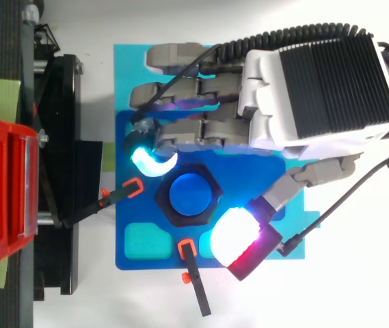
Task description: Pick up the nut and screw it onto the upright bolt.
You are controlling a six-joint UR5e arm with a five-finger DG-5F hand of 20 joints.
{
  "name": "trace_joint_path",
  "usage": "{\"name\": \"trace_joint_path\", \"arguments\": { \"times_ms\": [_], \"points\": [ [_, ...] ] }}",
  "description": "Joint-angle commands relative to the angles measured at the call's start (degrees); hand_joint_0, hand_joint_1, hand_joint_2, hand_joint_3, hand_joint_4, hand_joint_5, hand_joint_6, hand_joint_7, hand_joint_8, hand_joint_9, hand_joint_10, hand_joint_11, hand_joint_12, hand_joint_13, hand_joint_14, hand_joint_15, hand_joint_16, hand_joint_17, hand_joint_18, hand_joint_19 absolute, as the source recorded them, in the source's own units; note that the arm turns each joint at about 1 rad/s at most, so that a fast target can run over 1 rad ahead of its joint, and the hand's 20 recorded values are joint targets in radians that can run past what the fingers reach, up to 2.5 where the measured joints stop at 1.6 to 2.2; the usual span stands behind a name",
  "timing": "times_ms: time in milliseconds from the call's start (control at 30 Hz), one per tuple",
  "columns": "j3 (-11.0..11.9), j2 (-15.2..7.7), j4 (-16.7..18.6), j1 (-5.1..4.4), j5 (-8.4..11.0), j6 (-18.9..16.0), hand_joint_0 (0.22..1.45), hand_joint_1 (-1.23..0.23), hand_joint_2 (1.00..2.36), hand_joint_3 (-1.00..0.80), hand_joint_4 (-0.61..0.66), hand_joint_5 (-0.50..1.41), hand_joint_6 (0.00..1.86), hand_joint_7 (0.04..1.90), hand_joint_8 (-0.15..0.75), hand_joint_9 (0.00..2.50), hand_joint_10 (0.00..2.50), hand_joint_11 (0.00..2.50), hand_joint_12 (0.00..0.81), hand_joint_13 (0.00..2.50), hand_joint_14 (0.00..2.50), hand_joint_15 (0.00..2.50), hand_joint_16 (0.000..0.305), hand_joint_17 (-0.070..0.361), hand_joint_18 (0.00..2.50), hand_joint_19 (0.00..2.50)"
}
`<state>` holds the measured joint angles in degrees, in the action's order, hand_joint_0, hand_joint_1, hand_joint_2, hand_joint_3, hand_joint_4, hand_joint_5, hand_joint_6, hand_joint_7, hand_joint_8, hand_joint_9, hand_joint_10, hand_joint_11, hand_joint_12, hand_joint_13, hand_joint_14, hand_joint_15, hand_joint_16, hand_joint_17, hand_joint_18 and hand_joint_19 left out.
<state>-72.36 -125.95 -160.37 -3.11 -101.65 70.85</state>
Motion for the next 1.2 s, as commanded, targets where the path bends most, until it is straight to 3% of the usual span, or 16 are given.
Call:
{"name": "trace_joint_path", "arguments": {
  "times_ms": [0,200,533,733,1000,1167],
  "points": [
    [0.0,0.0,-1.3,0.12,-0.12,0.1,0.49,-0.2,1.0,-0.5,0.28,-0.07,0.5,1.11,0.284,0.73,0.0,0.0,0.305,0.29,0.0,0.0,0.033,0.075,0.0,0.0],
    [-0.1,0.0,-1.1,0.21,-0.12,0.1,0.49,-0.22,1.0,-0.5,0.25,-0.05,0.5,1.27,0.288,0.78,0.0,0.0,0.293,0.33,0.0,0.0,0.032,0.071,0.0,0.0],
    [0.0,0.0,-1.3,1.27,-0.3,0.0,0.5,-0.24,1.0,-0.5,0.19,-0.01,0.5,1.48,0.288,0.82,0.0,0.0,0.288,0.37,0.0,0.0,0.03,0.067,0.02,0.0],
    [0.4,0.0,-1.3,1.97,-1.44,0.0,0.5,-0.24,1.0,-0.5,0.19,-0.01,0.54,1.43,0.289,0.86,0.0,0.0,0.284,0.38,0.0,0.0,0.029,0.066,0.04,0.0],
    [3.8,0.0,-3.1,3.81,-5.13,0.1,0.5,-0.24,1.0,-0.5,0.19,-0.01,0.5,1.46,0.289,0.88,0.0,0.0,0.278,0.4,0.0,0.0,0.029,0.064,0.05,0.0],
    [6.2,0.0,-5.7,4.61,-6.1,1.0,0.5,-0.24,1.0,-0.5,0.22,-0.05,0.5,1.26,0.275,0.8,0.0,0.0,0.293,0.35,0.0,0.0,0.031,0.07,0.03,0.0]
  ]
}}
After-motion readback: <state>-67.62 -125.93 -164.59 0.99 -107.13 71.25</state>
